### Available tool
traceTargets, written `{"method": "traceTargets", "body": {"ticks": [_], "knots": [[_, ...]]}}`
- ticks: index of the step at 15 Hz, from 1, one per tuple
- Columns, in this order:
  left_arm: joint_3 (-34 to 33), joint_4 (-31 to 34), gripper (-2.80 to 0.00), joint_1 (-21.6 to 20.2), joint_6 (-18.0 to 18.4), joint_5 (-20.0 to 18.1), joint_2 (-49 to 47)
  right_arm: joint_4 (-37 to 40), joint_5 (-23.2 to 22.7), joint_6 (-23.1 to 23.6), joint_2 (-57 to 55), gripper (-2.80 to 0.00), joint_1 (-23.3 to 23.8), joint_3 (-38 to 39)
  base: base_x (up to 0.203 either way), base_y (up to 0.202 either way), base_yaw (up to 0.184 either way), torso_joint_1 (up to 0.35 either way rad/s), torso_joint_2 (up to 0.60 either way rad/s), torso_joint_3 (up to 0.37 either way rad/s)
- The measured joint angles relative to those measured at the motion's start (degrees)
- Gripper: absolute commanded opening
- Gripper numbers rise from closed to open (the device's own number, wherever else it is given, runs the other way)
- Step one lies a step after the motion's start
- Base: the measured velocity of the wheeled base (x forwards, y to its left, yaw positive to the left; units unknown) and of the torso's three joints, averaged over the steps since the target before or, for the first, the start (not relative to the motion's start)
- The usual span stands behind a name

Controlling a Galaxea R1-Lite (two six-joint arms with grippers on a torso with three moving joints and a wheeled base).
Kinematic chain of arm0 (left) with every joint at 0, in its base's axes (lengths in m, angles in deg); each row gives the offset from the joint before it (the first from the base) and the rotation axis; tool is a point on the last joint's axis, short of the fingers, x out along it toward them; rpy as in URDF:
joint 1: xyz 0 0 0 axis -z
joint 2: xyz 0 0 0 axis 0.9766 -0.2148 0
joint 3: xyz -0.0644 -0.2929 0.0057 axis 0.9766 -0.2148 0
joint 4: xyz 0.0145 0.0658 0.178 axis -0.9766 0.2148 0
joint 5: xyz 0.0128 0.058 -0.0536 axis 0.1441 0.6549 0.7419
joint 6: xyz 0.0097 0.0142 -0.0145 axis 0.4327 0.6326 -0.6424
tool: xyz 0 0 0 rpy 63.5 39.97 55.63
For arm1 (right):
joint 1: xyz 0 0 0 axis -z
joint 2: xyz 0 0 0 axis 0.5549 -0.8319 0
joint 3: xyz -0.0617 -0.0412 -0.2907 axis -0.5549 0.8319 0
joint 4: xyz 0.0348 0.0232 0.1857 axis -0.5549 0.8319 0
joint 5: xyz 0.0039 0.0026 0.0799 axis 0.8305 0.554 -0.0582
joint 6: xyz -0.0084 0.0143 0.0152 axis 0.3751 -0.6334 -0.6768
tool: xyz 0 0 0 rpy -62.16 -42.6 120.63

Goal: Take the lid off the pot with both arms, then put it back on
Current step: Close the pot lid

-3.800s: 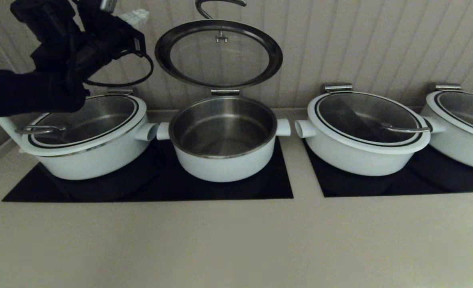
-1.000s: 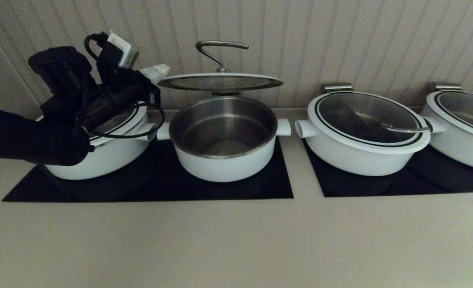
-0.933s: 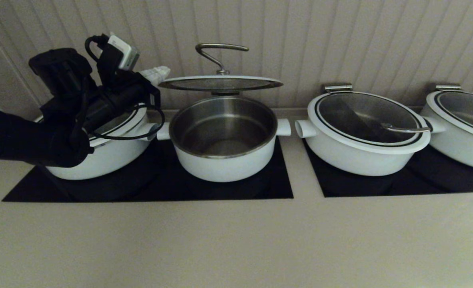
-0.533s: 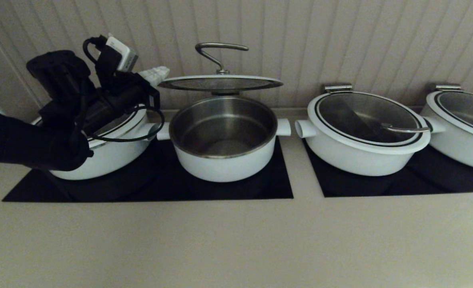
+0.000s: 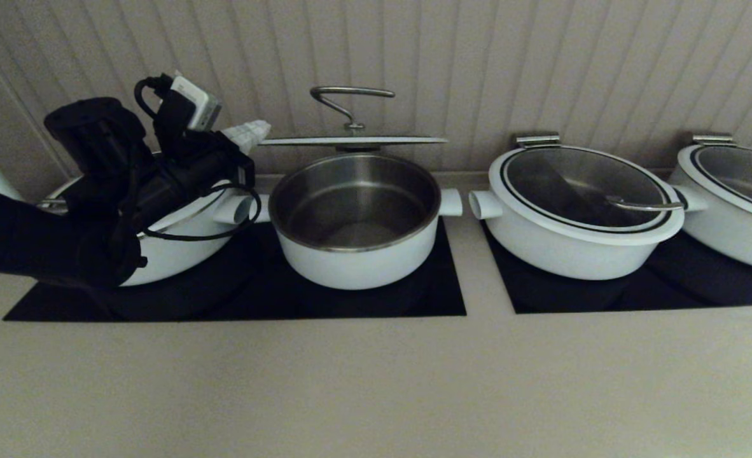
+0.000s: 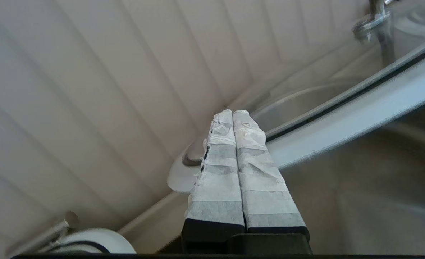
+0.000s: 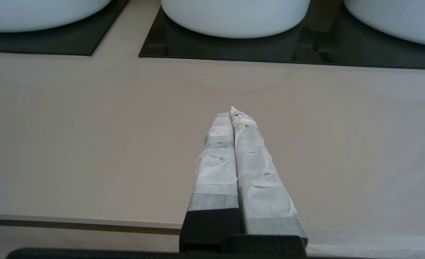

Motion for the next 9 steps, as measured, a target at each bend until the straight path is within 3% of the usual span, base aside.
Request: {"method": "traceTargets", "body": {"ticks": [9], "knots": [[-3.7, -1.8, -2.80, 0.1, 0.0, 0.0, 0.0, 0.0, 0.0, 0.0, 0.0, -2.80, 0.0, 0.0, 0.000, 0.000, 0.000, 0.000, 0.00, 0.000]]}}
